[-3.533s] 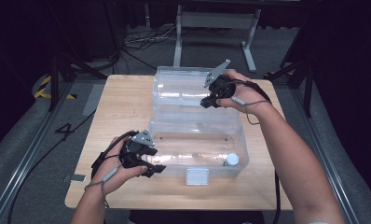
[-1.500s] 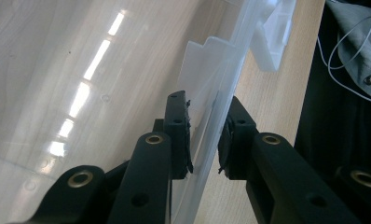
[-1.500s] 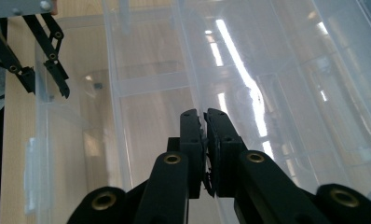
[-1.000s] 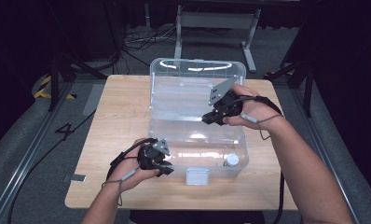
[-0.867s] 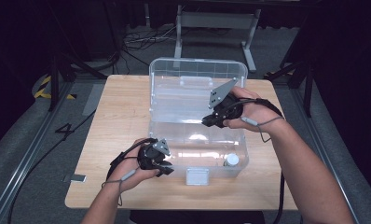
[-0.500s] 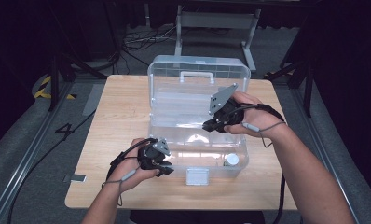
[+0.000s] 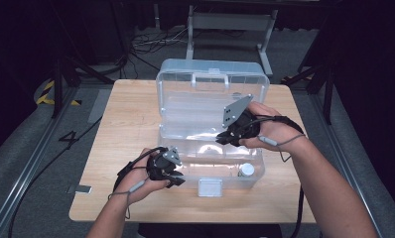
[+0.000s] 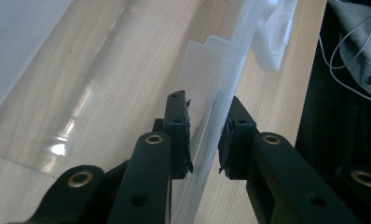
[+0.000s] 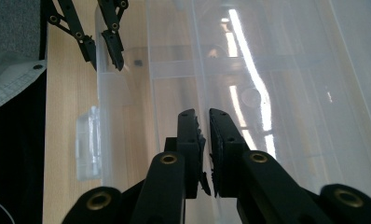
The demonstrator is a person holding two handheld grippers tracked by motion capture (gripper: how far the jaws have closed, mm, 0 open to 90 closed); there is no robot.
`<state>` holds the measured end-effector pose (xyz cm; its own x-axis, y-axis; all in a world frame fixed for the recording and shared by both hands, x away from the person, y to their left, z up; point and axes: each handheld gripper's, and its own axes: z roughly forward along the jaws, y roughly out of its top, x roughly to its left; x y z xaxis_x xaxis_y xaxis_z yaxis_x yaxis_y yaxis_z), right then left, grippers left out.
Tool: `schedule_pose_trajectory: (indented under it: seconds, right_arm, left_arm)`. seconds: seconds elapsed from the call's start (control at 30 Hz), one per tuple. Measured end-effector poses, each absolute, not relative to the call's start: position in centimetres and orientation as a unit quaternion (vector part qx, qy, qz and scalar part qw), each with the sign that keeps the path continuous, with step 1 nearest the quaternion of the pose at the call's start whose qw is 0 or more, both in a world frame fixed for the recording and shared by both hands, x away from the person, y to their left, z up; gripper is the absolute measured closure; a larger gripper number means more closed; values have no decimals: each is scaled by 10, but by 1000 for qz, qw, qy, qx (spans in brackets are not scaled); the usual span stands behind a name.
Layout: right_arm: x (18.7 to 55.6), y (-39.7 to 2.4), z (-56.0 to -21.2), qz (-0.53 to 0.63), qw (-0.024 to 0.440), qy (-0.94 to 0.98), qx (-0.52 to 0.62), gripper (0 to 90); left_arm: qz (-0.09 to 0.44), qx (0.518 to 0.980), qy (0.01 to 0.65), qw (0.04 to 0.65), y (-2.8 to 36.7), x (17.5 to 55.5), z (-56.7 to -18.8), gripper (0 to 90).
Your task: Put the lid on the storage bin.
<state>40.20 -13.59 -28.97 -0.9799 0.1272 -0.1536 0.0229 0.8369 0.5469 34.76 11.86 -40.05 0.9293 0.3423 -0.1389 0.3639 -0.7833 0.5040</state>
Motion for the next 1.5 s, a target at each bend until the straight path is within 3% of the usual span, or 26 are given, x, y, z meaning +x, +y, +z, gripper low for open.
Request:
schedule_pose_trajectory:
  seconds: [1.5]
  right_arm:
    - [381, -137, -304, 286, 73, 955, 30, 750]
  left_arm:
    - [-17, 945, 191, 266, 118, 347, -401, 754]
